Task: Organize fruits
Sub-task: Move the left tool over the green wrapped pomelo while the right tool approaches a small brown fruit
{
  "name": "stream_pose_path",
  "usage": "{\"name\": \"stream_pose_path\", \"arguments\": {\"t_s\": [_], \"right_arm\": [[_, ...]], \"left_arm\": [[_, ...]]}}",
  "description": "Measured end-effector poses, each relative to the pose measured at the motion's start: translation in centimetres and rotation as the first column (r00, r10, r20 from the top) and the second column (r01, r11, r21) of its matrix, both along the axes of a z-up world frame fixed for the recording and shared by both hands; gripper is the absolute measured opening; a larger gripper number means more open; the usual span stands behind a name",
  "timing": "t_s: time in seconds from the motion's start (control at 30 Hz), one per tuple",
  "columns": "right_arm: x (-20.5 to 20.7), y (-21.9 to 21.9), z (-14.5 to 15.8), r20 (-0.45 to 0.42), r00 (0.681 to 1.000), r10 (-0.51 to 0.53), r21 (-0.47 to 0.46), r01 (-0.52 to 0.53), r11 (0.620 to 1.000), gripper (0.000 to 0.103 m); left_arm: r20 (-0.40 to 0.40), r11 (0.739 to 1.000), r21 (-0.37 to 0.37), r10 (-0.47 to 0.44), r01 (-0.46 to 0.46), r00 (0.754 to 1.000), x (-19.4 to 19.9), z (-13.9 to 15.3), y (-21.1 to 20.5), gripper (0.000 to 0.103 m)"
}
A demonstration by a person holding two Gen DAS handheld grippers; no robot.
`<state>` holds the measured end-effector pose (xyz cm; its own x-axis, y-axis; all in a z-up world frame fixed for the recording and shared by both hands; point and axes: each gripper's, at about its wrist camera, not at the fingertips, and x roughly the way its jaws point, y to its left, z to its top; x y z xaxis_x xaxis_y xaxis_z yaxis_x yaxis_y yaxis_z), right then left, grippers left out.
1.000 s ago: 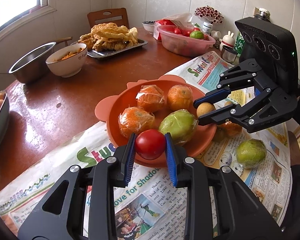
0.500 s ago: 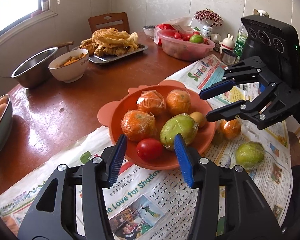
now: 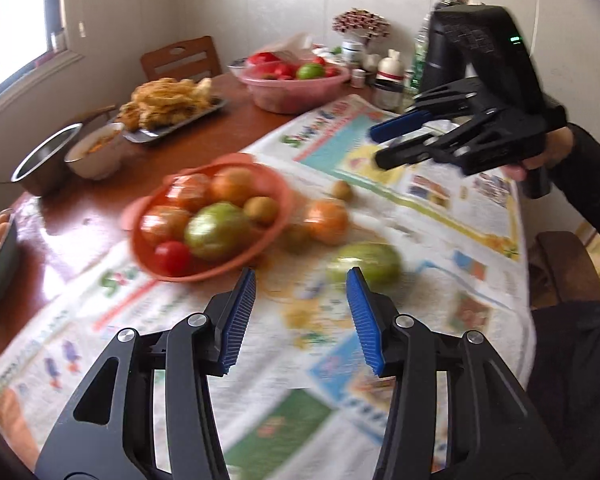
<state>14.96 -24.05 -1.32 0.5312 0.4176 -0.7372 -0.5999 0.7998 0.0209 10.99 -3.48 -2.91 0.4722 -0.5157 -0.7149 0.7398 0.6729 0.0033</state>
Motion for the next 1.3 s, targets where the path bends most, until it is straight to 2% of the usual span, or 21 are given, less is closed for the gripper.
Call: {"name": "stream_pose_path", "arguments": {"t_s": [0.27, 0.67, 1.0, 1.07, 1.13, 1.17, 1.3], "right_arm": [[1.4, 0.6, -2.8, -0.043, 0.999, 0.010, 0.010, -0.010, 1.000, 0.039], [3.5, 1.4, -4.5, -0.069, 0.997, 0.038, 0.001, -0.038, 0.999, 0.039], [3.8, 1.4, -5.4, -0.082, 0.996, 0.047, 0.009, -0.046, 0.999, 0.039], [3.9, 1.5, -5.4, -0.082, 0.995, 0.048, 0.010, -0.047, 0.999, 0.039], [3.9, 1.4, -5.4, -0.083, 0.995, 0.048, 0.012, -0.047, 0.999, 0.039], [3.9, 1.5, -5.4, -0.083, 0.995, 0.048, 0.012, -0.047, 0.999, 0.039], [3.9, 1.5, -5.5, -0.082, 0.995, 0.048, 0.011, -0.047, 0.999, 0.039]], "left_arm": [[-0.017, 1.000, 0.001, 0.019, -0.019, 1.000, -1.2, -1.0, -3.3, 0.041], [-0.046, 1.000, -0.007, 0.008, -0.009, 0.999, -0.1, -2.1, -5.0, 0.043], [-0.078, 1.000, 0.019, -0.006, 0.007, 0.997, 0.2, -3.3, -5.5, 0.054], [-0.081, 0.999, 0.037, -0.004, 0.007, 0.997, 0.2, -3.7, -5.6, 0.054], [-0.080, 1.000, 0.015, 0.005, -0.004, 0.997, 0.3, -3.5, -5.4, 0.053], [-0.081, 1.000, -0.001, 0.014, -0.014, 0.997, 0.5, -3.3, -5.1, 0.048], [-0.079, 1.000, 0.004, 0.018, -0.018, 0.997, 0.8, -3.3, -5.0, 0.048]]}}
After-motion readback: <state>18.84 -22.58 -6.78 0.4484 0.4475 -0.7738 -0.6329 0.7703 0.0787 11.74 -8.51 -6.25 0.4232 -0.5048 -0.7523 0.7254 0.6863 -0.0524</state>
